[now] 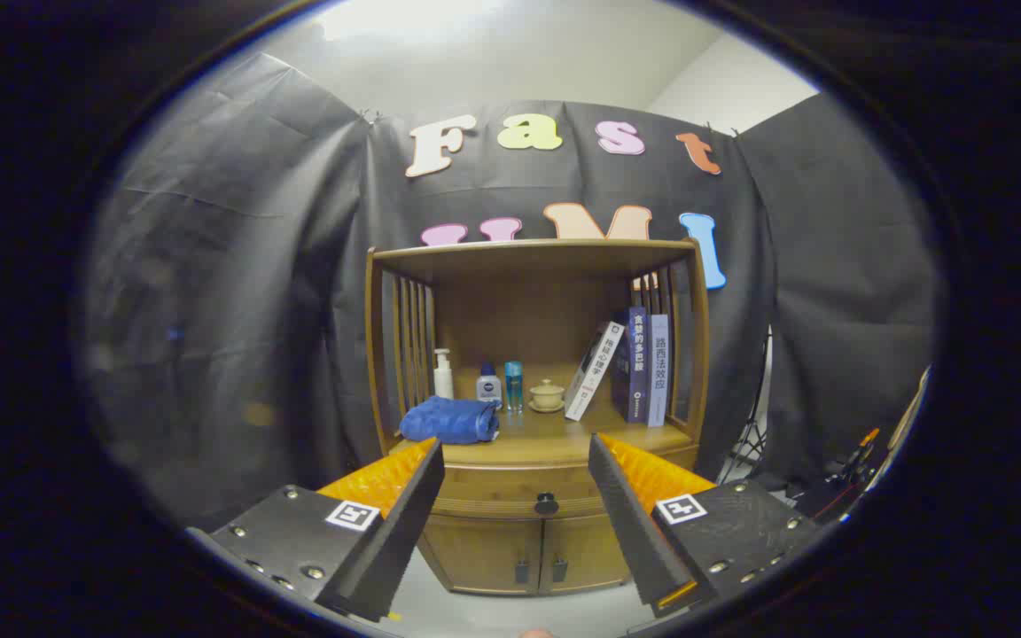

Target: Pull open the drawer, take out the items inside it, and place them on the countertop above the cabinet.

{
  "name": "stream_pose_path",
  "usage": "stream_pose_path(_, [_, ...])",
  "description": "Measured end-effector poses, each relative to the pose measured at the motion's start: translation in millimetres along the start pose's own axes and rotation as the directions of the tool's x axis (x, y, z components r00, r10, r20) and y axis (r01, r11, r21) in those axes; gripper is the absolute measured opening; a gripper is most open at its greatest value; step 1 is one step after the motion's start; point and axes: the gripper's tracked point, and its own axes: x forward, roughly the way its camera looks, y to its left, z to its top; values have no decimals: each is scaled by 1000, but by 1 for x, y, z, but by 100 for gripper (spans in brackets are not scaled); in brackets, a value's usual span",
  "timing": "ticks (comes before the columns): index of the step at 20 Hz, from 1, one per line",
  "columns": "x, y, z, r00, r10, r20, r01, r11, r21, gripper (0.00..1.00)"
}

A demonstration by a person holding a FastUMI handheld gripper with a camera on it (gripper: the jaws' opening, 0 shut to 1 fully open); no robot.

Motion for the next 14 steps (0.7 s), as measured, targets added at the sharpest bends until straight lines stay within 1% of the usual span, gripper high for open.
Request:
stream_pose_path(2, [1,1,-2,1000,8,-5,-8,1000,-10,98])
stream_pose_path(6, [0,1,-1,1000,-6,9,6,1000,-3,98])
stream_pose_path(12, [4,-1,-9,1000,-13,-21,13,1000,1,97])
stream_pose_path(14, [6,-4,-10,1000,-26,-9,26,1000,7,98])
